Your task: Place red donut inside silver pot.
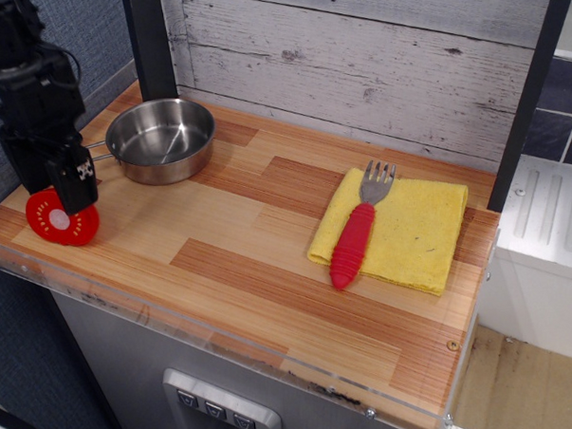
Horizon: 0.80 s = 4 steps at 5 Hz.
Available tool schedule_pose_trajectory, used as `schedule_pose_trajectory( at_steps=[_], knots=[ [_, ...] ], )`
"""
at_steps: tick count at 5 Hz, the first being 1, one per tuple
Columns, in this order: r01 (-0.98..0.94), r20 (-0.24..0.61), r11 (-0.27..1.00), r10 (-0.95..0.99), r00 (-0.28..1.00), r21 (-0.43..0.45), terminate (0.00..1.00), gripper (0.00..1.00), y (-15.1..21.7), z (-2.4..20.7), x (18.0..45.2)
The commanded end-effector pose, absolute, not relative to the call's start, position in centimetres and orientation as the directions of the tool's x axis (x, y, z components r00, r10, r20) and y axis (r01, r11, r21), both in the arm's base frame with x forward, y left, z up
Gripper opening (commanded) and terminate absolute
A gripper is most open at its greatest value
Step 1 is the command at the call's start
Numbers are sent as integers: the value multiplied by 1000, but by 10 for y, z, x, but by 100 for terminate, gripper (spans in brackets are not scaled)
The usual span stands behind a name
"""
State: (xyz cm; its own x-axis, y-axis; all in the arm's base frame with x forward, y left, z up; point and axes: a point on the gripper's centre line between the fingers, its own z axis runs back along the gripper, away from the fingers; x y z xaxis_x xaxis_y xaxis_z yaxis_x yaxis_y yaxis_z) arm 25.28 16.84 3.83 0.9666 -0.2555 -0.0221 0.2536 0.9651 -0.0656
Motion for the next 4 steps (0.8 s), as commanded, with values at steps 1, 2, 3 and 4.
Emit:
schedule_pose_trajectory(
  at_steps=[1,2,3,4],
  knots=[
    [275,-77,961,-277,958,-42,0,100,179,39,258],
    [256,-118,964,-264,957,-75,0,100,182,28,256],
    [223,-158,968,-240,958,-116,0,100,183,15,249],
    [196,-146,972,-214,966,-131,0,0,182,8,245]
  ],
)
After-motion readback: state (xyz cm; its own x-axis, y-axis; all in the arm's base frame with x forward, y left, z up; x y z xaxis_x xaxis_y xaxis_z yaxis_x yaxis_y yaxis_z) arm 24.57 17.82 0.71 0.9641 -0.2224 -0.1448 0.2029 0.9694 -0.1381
